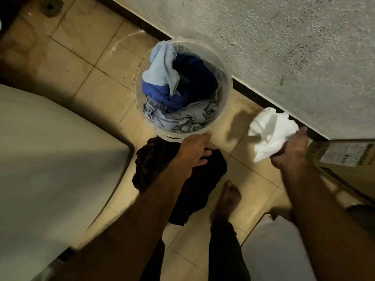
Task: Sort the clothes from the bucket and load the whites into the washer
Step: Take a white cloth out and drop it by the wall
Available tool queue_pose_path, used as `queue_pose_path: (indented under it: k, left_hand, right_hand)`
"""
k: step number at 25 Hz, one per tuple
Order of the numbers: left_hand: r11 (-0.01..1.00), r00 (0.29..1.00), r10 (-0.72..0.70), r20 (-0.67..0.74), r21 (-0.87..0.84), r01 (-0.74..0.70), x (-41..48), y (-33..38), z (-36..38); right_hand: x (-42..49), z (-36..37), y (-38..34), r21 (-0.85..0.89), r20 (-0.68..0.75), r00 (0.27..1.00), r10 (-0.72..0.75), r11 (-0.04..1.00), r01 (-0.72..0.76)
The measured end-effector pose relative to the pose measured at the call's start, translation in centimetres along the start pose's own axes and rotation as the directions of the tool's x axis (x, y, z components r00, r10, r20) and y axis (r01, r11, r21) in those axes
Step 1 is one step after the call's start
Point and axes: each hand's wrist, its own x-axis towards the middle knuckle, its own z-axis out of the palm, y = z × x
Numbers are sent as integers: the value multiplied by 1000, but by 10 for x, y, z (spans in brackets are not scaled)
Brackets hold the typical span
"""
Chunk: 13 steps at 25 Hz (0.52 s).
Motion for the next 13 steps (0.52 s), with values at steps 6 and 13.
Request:
queue_pose_path:
  k: [6, 13]
  left_hand:
    - [852, 866, 436, -245, 422, -310, 43, 5, -42]
    - [-19, 918, 378, 121, 992, -123, 94, 19, -54]
  right_hand:
    - [6, -6, 18, -85, -171, 984, 47, 994, -62]
    - [-23, -12, 86, -347, -45, 997, 58, 935, -70]
